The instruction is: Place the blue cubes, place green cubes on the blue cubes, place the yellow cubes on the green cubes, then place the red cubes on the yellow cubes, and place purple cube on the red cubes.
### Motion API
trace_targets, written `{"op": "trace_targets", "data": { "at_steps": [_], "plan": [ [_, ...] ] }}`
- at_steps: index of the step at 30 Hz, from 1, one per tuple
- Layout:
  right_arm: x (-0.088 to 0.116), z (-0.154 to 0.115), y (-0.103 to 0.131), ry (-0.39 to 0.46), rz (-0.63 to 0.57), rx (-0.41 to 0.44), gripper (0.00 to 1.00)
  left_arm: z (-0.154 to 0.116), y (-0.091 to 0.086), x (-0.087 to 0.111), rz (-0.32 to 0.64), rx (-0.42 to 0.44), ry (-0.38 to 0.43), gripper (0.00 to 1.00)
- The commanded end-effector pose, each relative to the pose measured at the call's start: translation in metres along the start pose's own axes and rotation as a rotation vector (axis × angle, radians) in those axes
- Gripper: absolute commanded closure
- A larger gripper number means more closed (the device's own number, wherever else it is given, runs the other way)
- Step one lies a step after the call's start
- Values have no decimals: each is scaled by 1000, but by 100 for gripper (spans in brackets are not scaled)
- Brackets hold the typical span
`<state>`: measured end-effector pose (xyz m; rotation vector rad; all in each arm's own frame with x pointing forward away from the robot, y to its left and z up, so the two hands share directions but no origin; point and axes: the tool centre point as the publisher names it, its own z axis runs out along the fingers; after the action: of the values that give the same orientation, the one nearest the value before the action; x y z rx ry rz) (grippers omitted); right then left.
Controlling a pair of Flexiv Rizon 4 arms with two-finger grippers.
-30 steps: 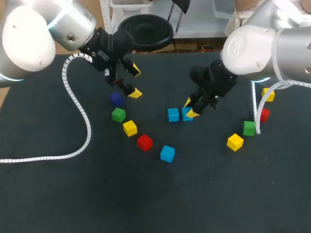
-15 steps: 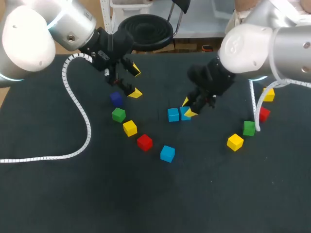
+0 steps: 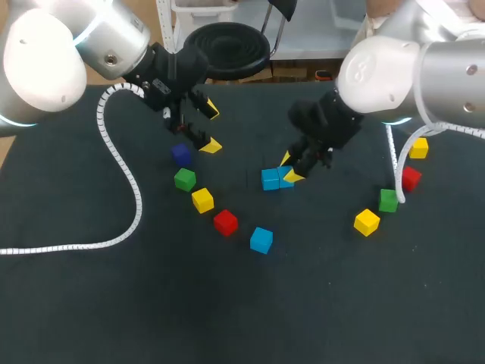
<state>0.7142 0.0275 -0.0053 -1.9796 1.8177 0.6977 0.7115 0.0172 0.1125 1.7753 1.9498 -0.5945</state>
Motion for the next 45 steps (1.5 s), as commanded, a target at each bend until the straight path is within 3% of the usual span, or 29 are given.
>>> {"op": "trace_targets", "data": {
  "at_steps": [1, 45],
  "plan": [
    [0, 2, 0, -2, 0, -1, 100, 0, 2, -1, -1, 3, 4, 0],
    [-1, 2, 8, 5, 45, 12, 100, 0, 2, -1, -1, 3, 4, 0]
  ]
}}
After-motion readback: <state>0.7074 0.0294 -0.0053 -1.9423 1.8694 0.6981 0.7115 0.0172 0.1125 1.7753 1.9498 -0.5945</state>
